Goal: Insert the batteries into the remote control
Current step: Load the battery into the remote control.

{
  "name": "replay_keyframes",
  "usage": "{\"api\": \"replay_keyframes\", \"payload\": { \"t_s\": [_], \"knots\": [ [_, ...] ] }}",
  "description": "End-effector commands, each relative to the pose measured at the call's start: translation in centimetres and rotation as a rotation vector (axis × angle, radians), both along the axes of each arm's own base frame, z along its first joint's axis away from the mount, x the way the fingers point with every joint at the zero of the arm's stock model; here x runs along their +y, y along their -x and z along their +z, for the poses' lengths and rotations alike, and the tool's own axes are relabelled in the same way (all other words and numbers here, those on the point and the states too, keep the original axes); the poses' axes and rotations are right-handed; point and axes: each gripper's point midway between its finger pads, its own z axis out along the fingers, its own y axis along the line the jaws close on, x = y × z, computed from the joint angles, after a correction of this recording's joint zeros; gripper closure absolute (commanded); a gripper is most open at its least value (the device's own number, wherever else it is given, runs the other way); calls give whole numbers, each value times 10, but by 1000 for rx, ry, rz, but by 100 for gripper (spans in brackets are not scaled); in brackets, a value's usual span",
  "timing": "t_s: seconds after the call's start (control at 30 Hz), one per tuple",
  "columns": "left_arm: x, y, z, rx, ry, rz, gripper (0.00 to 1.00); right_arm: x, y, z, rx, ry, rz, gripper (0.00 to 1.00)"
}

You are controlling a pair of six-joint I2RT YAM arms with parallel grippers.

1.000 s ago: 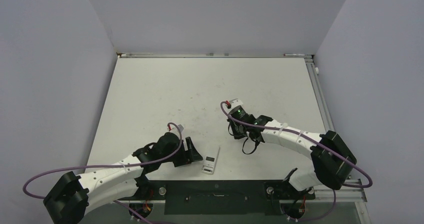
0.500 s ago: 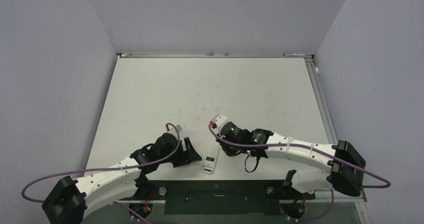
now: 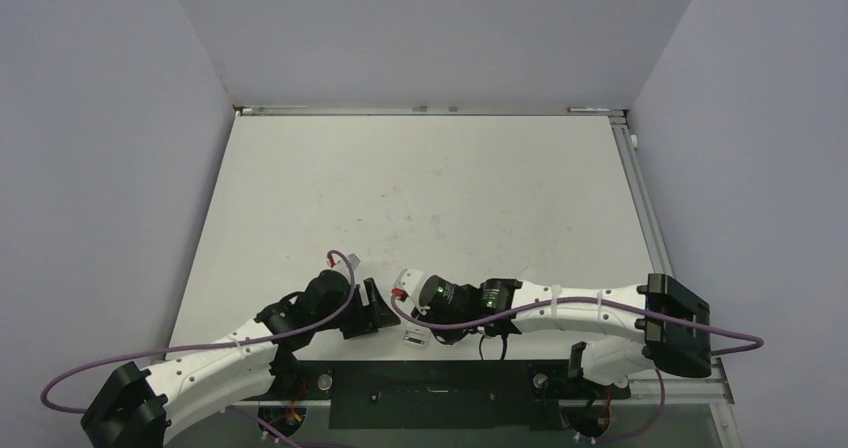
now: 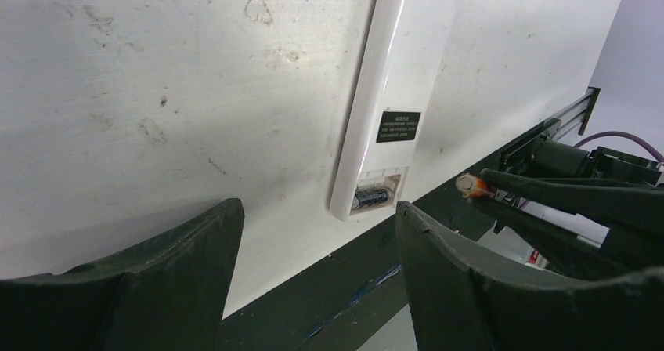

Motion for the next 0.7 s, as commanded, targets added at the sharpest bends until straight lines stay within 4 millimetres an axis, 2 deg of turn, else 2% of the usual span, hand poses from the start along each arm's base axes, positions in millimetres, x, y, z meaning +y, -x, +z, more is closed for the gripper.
{"api": "replay_keyframes", "payload": {
  "t_s": [0.0,0.23,0.67],
  "knots": [
    [2,1,3,0,15,7,32,20,3,10,-32,-16,57,91],
    [4,2,3,0,20,11,32,35,9,3,-23,5,93,91],
    [10,4,-1,5,24,17,31,48,12,-9,-7,37,121,90]
  ]
}}
